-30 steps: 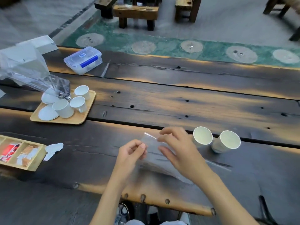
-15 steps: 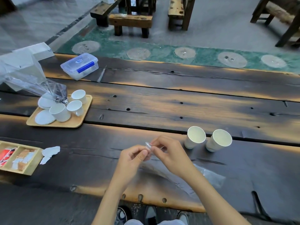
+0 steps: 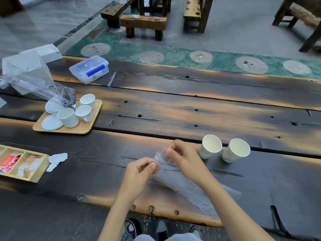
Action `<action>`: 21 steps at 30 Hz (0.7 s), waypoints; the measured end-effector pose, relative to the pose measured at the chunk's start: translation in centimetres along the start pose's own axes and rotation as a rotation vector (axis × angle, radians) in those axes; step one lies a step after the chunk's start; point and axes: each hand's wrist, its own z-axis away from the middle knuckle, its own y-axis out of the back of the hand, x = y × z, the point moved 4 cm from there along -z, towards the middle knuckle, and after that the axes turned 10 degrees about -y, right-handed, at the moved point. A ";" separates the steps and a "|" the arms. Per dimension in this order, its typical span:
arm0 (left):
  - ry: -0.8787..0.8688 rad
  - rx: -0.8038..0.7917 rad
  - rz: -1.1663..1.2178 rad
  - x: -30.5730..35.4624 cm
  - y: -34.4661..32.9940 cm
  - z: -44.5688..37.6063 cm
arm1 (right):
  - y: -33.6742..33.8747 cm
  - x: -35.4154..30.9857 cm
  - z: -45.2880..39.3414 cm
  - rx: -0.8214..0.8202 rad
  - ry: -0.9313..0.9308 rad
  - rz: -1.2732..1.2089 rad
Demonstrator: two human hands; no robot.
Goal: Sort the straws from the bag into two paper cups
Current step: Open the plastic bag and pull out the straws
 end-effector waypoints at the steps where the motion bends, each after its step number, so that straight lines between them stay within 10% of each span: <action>1: 0.009 0.008 0.003 0.0 0.2 0.1 | 0.3 -0.2 0.0 0.000 -0.003 -0.010; 9: -0.040 -0.028 -0.002 2.8 -1.6 -2.4 | -0.1 -0.8 -0.3 -0.068 0.032 0.163; 16: 0.005 0.168 0.092 2.0 -0.3 -3.7 | 10.2 4.9 1.2 0.059 -0.291 0.256; 21: 0.090 0.276 0.211 0.8 -0.3 -4.0 | 12.1 10.9 3.5 0.100 -0.413 -0.401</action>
